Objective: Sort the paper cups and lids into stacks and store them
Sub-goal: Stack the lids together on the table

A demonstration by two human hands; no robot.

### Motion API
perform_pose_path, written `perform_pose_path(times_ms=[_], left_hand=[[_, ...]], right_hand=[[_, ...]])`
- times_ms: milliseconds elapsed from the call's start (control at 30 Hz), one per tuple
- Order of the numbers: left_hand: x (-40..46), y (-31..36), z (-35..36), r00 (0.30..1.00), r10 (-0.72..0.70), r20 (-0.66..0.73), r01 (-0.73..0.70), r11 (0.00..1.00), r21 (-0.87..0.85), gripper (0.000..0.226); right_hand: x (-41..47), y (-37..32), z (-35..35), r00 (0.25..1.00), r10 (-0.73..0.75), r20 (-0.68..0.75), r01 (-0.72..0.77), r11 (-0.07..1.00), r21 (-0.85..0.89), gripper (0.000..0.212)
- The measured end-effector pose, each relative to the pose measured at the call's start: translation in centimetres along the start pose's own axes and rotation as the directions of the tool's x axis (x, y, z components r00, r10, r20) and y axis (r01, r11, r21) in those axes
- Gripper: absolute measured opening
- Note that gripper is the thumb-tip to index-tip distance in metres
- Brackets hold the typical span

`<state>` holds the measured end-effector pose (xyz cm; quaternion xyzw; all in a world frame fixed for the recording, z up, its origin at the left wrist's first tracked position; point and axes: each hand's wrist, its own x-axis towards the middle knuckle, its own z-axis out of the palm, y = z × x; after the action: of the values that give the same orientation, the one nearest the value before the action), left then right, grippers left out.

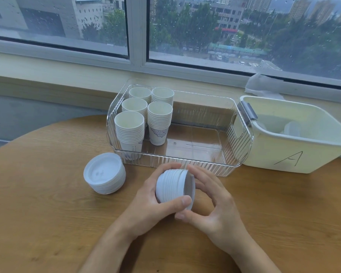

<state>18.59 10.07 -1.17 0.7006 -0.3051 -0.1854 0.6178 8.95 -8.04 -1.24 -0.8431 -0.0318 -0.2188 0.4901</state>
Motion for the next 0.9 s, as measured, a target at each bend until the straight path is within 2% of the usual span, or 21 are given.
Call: perform_pose_path(times_ms=[133, 233, 300, 433, 533, 600, 667, 767, 900], left_hand=[[-0.2, 0.1, 0.5, 0.998, 0.001, -0.063, -0.007, 0.995, -0.099, 0.076], [-0.3, 0.2, 0.6, 0.998, -0.007, -0.07, -0.008, 0.976, -0.219, 0.074], [-0.5, 0.3, 0.6, 0.997, -0.008, -0.07, -0.008, 0.974, -0.227, 0.073], [-0.6, 0.6, 1.1, 0.99, 0.019, -0.143, -0.038, 0.991, -0.127, 0.067], [-0.8, 0.3, 1.3, 0.971, 0.056, -0.23, -0.061, 0.998, -0.012, 0.057], [-1.0, 0.0, 1.4, 0.967, 0.087, -0.24, -0.067, 0.994, 0.09, 0.05], [-1.3, -0.1, 1.3, 0.964, 0.117, -0.237, -0.068, 0.977, 0.204, 0.043], [-1.8, 0.0, 0.8, 0.957, 0.135, -0.258, -0.042, 0.941, 0.337, 0.041], [-3.0, -0.3, -0.1, 0.923, 0.222, -0.315, -0.023, 0.847, 0.53, 0.043]], right_hand=[[-0.3, 0.1, 0.4, 0.994, 0.091, 0.066, -0.1, 0.983, 0.151, 0.095], [-0.4, 0.0, 1.2, 0.991, 0.13, 0.039, -0.135, 0.958, 0.251, 0.1], [-0.5, -0.3, 1.6, 0.99, 0.142, 0.007, -0.137, 0.938, 0.318, 0.097], [-0.4, -0.7, 1.6, 0.98, 0.193, -0.049, -0.163, 0.919, 0.359, 0.085], [-0.4, -0.1, 1.0, 0.975, 0.216, -0.049, -0.193, 0.939, 0.284, 0.08], [-0.4, 0.4, 0.9, 0.977, 0.209, -0.052, -0.197, 0.964, 0.179, 0.076], [-0.5, 0.7, 1.2, 0.977, 0.204, -0.067, -0.198, 0.976, 0.093, 0.079], [-0.4, 0.4, 1.6, 0.975, 0.202, -0.092, -0.197, 0.979, 0.061, 0.084], [-0.1, 0.2, 2.1, 0.976, 0.217, -0.026, -0.216, 0.976, 0.017, 0.073]])
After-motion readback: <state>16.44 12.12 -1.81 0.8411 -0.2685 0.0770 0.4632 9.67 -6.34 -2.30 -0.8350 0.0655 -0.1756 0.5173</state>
